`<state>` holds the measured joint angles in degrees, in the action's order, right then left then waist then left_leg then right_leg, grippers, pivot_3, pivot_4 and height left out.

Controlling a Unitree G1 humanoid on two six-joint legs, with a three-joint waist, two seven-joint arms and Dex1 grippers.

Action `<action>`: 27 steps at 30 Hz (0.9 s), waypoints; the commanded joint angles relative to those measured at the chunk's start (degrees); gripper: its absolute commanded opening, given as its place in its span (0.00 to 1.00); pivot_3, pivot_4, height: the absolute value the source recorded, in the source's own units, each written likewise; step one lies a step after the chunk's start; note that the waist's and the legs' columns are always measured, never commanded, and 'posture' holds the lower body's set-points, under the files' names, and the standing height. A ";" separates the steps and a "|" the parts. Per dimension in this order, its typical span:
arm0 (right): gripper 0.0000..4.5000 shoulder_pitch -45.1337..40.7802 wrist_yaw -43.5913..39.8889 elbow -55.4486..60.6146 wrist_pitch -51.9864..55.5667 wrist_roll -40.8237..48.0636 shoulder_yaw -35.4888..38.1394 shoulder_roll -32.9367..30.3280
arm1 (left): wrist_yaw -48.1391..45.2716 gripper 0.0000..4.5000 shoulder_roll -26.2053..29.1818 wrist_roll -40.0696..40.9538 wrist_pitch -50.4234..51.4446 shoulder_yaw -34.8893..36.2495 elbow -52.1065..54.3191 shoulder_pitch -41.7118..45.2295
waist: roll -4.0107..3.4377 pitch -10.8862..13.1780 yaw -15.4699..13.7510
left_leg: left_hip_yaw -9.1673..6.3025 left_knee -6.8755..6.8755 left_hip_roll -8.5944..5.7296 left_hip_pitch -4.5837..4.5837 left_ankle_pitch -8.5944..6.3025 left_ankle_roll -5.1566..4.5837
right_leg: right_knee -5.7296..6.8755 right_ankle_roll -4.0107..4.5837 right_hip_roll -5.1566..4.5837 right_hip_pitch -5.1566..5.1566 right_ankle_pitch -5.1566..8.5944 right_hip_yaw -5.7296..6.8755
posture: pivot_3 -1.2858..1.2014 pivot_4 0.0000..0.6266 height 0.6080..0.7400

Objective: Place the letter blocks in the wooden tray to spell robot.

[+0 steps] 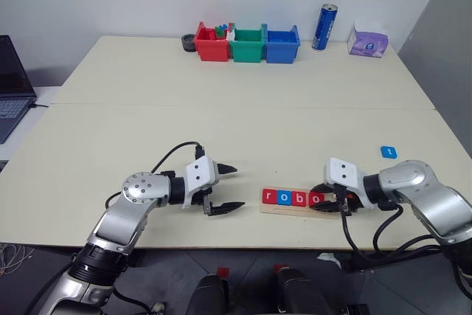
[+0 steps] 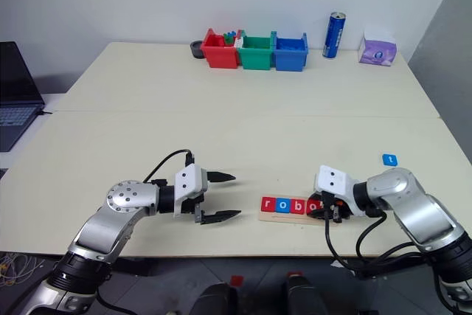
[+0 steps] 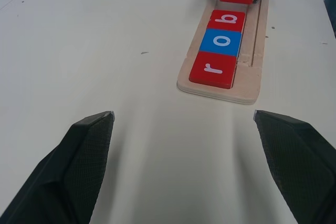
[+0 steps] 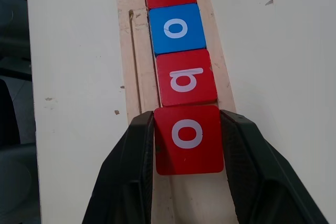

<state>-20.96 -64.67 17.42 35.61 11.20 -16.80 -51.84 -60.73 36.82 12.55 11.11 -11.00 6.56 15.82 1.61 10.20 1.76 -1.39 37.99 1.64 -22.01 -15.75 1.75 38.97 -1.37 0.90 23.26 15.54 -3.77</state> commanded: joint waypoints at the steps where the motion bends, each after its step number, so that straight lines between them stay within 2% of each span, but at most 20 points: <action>1: 0.32 -1.30 0.37 -0.09 -0.64 -0.83 0.38 0.36 | 0.06 1.00 0.05 0.13 -0.13 0.21 2.29 0.03 | 0.00 0.00 0.00 | 0.00 0.00 0.00 0.00 0.00 0.00 | 0.00 0.00 0.00 0.00 0.00 0.00 | 0.52 0.24 1.00; 3: 0.32 -1.41 0.24 -0.16 -0.57 -0.91 0.49 0.72 | 0.06 1.00 0.04 0.12 -0.14 0.19 2.26 0.04 | 0.00 0.00 0.00 | 0.00 0.00 0.00 0.00 0.00 0.00 | 0.00 0.00 0.00 0.00 0.00 0.00 | 0.52 0.24 1.00; 11: 0.96 -2.03 0.77 1.37 1.85 1.11 2.38 2.04 | 0.15 1.00 -0.13 -0.09 -0.62 0.08 1.75 -0.08 | 0.00 0.00 0.00 | 0.00 0.00 0.00 0.00 0.00 0.00 | 0.01 0.00 0.00 0.00 0.00 0.00 | 0.52 0.24 1.00; 12: 0.99 -2.04 0.92 2.35 2.83 2.04 3.35 2.01 | 0.20 1.00 -0.13 -0.12 -0.65 0.08 1.82 -0.17 | 0.00 0.00 0.00 | -0.01 0.00 0.00 0.00 0.00 0.00 | 0.01 0.00 0.00 0.00 0.00 0.00 | 0.52 0.24 1.00; 17: 0.99 -0.14 2.82 7.04 6.46 4.96 8.09 0.74 | 0.27 1.00 0.04 -0.15 -0.95 0.30 1.81 -0.71 | 0.00 0.00 -0.02 | -0.06 0.00 0.00 -0.01 0.00 0.00 | 0.00 0.00 0.00 0.00 0.00 0.00 | 0.52 0.24 1.00; 21: 0.79 4.61 4.31 10.20 6.48 4.31 10.25 -2.10 | 0.14 1.00 0.14 -0.15 -1.26 0.41 1.58 -0.98 | 0.00 0.00 -0.14 | -0.03 0.00 -0.01 -0.03 0.00 0.00 | -0.01 0.00 -0.01 -0.01 0.00 0.02 | 0.52 0.24 1.00; 27: 0.29 8.27 6.57 10.02 3.46 0.04 8.40 -4.88 | -0.32 1.00 -0.10 -0.38 -1.96 0.11 0.61 -0.50 | 0.00 0.00 -0.08 | 0.01 0.00 -0.01 -0.01 0.00 0.00 | 0.00 -0.01 -0.02 0.00 0.00 0.01 | 0.52 0.24 1.00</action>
<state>-12.54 -58.58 26.28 40.18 12.00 -8.64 -56.08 -60.79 36.81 12.34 10.42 -11.00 6.43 14.66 1.61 10.20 1.67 -1.37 37.99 1.63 -22.01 -15.75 1.75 38.98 -1.37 0.90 23.25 15.54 -3.76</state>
